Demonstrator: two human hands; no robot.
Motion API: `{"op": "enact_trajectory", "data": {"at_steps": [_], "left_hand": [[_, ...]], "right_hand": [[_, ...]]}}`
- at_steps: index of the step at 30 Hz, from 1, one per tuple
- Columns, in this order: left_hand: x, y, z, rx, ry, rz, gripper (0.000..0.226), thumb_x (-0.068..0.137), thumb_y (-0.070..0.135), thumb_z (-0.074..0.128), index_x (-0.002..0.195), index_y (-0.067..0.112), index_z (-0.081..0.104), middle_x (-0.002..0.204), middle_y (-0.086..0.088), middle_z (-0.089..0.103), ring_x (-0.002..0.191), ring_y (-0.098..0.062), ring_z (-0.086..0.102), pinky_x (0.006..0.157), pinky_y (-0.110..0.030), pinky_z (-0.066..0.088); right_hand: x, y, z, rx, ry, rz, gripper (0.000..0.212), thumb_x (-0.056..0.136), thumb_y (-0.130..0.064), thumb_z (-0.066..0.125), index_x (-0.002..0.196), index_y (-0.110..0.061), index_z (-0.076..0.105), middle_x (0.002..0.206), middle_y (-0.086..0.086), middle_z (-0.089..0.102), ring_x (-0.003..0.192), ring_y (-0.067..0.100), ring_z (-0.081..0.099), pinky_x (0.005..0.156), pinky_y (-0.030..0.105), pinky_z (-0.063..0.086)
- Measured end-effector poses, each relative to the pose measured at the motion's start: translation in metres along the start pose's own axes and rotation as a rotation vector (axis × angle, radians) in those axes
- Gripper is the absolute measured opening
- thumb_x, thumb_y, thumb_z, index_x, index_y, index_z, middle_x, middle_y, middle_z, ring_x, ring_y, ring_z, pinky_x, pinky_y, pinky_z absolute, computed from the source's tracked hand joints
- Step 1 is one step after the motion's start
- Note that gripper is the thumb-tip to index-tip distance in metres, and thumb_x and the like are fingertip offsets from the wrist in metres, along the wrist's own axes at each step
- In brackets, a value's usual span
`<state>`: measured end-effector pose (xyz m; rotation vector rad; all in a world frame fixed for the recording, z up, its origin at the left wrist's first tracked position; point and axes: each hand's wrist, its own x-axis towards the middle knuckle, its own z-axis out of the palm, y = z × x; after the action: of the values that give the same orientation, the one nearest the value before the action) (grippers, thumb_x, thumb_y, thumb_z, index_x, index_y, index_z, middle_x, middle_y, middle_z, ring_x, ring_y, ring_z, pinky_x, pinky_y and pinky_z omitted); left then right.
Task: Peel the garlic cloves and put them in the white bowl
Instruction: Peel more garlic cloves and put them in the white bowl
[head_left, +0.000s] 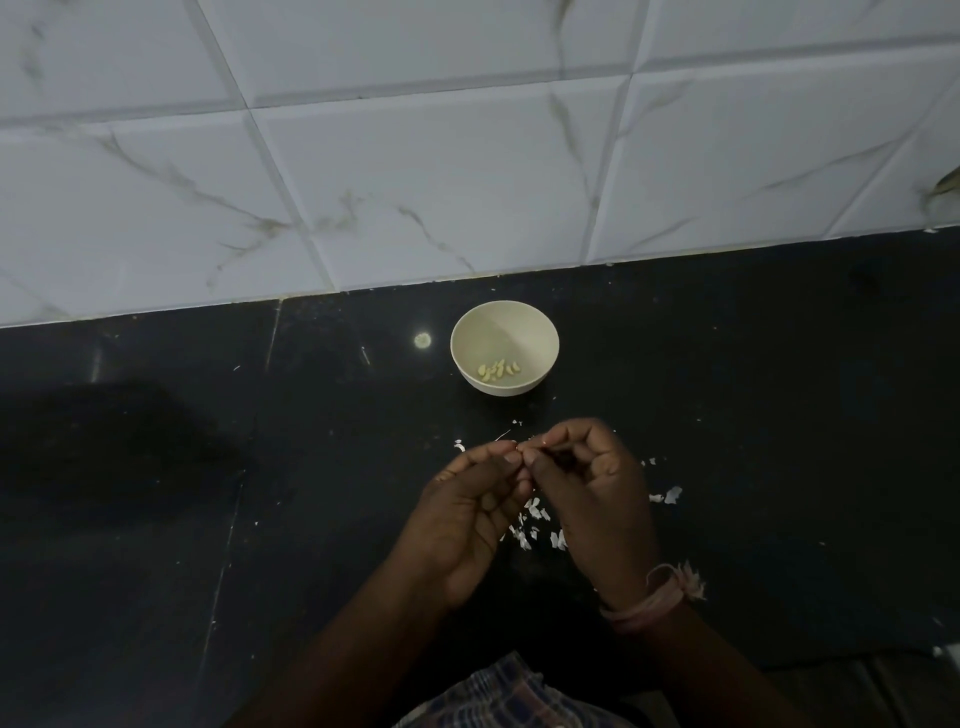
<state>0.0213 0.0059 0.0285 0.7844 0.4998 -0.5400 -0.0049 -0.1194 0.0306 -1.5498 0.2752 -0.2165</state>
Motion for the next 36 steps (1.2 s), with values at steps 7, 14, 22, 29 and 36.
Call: {"op": "enact_trajectory", "data": {"at_steps": [7,14,22,29,36], "left_hand": [[-0.005,0.006,0.005,-0.064,-0.017,-0.013,0.02,0.082,-0.003,0.067,0.101,0.003,0.069,0.089,-0.015,0.072,0.073,-0.016,0.072,0.068,-0.022,0.061],[-0.009,0.002,0.008,0.008,-0.044,0.077,0.025,0.077,-0.001,0.067,0.102,0.002,0.069,0.091,-0.014,0.074,0.078,-0.017,0.073,0.069,-0.022,0.061],[-0.012,-0.003,0.012,0.025,-0.029,0.232,0.027,0.077,-0.005,0.07,0.104,-0.002,0.066,0.093,-0.02,0.073,0.08,-0.025,0.073,0.07,-0.03,0.061],[-0.013,-0.003,0.011,0.027,-0.033,0.253,0.028,0.075,0.0,0.069,0.103,0.0,0.065,0.087,-0.016,0.074,0.075,-0.021,0.074,0.067,-0.027,0.061],[-0.013,-0.006,0.008,0.081,-0.045,0.298,0.032,0.074,0.001,0.072,0.105,-0.001,0.066,0.09,-0.018,0.072,0.08,-0.024,0.074,0.077,-0.033,0.063]], "right_hand": [[-0.002,-0.005,-0.001,0.03,0.02,-0.024,0.019,0.086,0.009,0.07,0.097,-0.007,0.065,0.089,0.007,0.074,0.085,0.018,0.072,0.077,0.024,0.057],[-0.002,-0.004,-0.001,0.006,0.095,0.002,0.017,0.087,0.002,0.073,0.094,-0.011,0.067,0.088,0.005,0.072,0.084,0.015,0.07,0.075,0.024,0.056],[-0.003,-0.008,0.003,-0.011,0.137,0.047,0.016,0.086,-0.005,0.077,0.096,-0.015,0.068,0.086,0.004,0.074,0.081,0.018,0.073,0.074,0.033,0.06],[-0.004,-0.012,0.003,-0.032,0.105,0.085,0.02,0.087,-0.006,0.075,0.101,-0.019,0.069,0.089,0.002,0.076,0.084,0.017,0.075,0.079,0.041,0.062],[-0.004,-0.012,0.003,-0.092,0.061,0.059,0.024,0.086,-0.004,0.075,0.103,-0.02,0.067,0.089,-0.003,0.076,0.084,0.008,0.073,0.073,0.024,0.058]]}}
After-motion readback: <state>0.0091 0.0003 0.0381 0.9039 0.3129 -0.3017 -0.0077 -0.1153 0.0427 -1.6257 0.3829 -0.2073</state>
